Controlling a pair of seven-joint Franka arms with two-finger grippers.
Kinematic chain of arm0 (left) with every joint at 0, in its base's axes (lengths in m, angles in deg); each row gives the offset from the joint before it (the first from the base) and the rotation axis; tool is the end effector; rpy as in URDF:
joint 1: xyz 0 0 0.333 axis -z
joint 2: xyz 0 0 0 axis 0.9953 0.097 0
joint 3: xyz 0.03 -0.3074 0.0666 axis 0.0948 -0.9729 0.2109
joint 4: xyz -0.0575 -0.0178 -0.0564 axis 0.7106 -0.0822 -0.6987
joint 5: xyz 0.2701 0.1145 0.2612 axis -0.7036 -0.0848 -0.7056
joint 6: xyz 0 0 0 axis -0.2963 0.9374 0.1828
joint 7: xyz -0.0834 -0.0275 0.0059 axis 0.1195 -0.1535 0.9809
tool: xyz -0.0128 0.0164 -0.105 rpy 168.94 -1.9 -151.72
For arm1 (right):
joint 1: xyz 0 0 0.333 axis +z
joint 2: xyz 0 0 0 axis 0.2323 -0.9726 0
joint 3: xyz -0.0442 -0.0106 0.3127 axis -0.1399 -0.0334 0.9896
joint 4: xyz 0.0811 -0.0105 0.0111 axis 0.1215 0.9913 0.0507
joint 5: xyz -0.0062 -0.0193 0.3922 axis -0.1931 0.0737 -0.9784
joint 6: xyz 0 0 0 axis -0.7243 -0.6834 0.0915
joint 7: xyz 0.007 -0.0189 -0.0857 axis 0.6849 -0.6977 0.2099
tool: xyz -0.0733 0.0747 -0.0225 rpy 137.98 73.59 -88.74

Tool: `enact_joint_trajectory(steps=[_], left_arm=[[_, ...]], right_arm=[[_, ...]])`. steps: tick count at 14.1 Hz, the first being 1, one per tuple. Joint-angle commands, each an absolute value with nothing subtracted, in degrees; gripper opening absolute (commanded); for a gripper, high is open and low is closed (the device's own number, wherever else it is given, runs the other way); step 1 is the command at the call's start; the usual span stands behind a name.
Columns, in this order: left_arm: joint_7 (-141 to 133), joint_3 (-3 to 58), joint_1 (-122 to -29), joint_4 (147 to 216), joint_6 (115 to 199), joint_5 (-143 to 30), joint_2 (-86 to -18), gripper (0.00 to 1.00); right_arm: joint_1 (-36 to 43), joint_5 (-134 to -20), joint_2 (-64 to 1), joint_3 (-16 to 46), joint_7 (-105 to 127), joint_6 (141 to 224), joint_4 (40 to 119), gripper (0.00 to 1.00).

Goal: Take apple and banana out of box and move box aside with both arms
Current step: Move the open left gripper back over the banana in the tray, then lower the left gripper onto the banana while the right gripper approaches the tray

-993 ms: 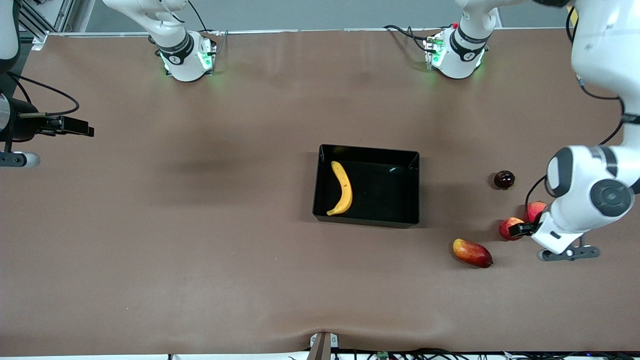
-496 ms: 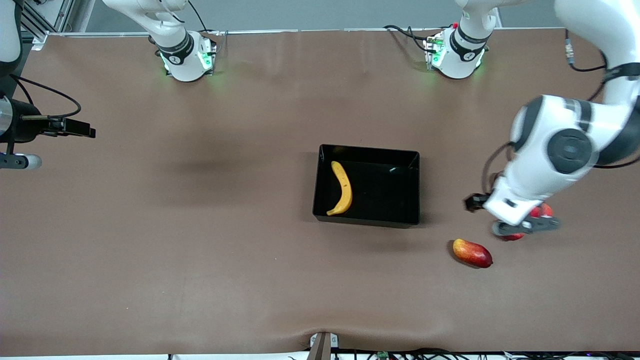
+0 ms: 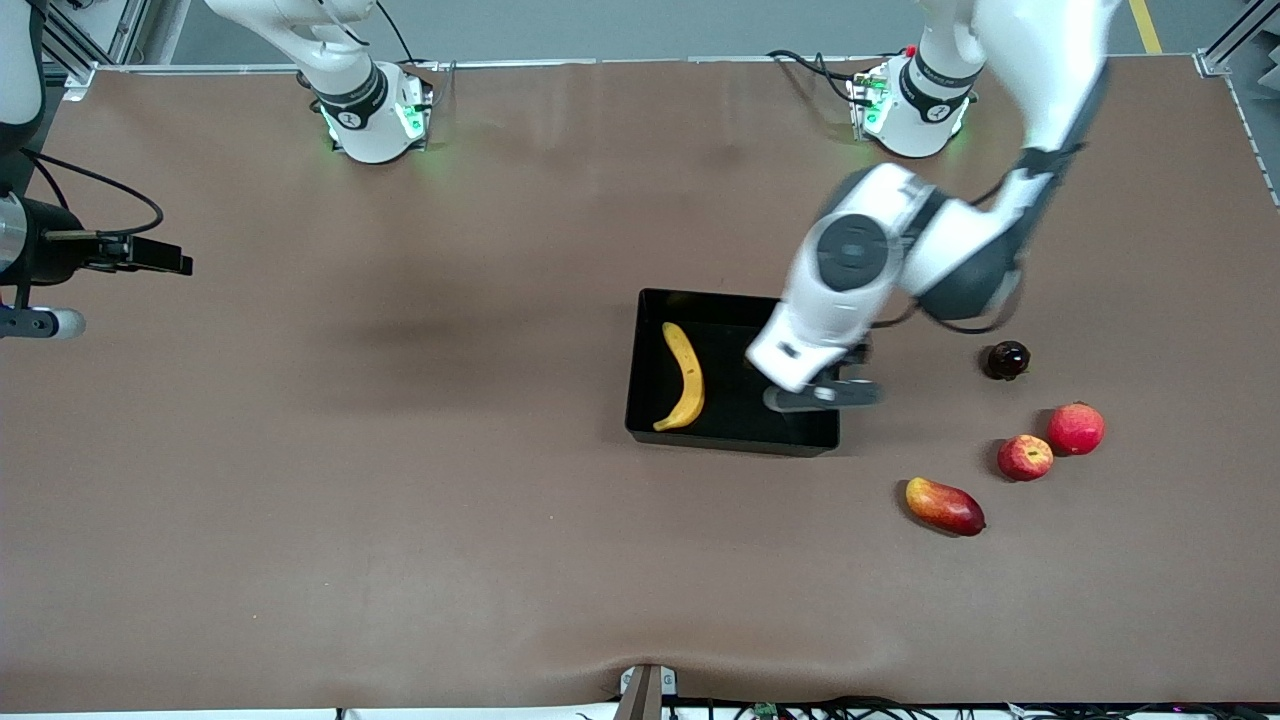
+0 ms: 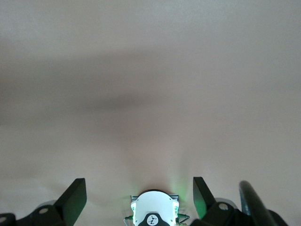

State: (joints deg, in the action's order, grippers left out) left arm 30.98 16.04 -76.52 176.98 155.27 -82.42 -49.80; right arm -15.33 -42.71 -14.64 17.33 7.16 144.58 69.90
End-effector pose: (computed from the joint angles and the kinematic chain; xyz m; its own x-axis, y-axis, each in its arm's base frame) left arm 0.5592 -0.3574 0.3521 0.9992 -0.0264 -0.0304 -0.0282 -0.9978 -0.0600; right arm 0.5559 -0.0440 0.5536 0.9492 -0.0551 -0.3098 -0.0709 -0.9967 -0.0401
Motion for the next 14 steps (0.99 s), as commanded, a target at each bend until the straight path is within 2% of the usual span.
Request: enact_joint_trajectory(steps=[1, 7, 11, 14], left_arm=[[32.0, 16.2, -73.1, 176.0, 158.2, -84.4, -45.9, 1.0], [33.2, 16.5, -68.1, 175.5, 169.7, -84.5, -38.3, 1.0], [34.4, 19.5, -65.7, 173.4, 170.3, -86.2, -36.6, 1.0], [35.6, 22.3, -64.2, 167.5, 170.3, -89.3, -33.6, 1.0]], right_arm=[[-15.8, -43.7, -14.8, 17.8, 6.1, 144.0, 69.6, 1.0], [-15.7, -43.7, -14.8, 17.8, 6.7, 143.0, 69.8, 1.0], [-14.3, -43.8, -14.8, 17.9, 6.2, 142.0, 69.8, 1.0], [-11.3, -43.7, -14.8, 17.9, 5.9, 141.6, 70.0, 1.0]])
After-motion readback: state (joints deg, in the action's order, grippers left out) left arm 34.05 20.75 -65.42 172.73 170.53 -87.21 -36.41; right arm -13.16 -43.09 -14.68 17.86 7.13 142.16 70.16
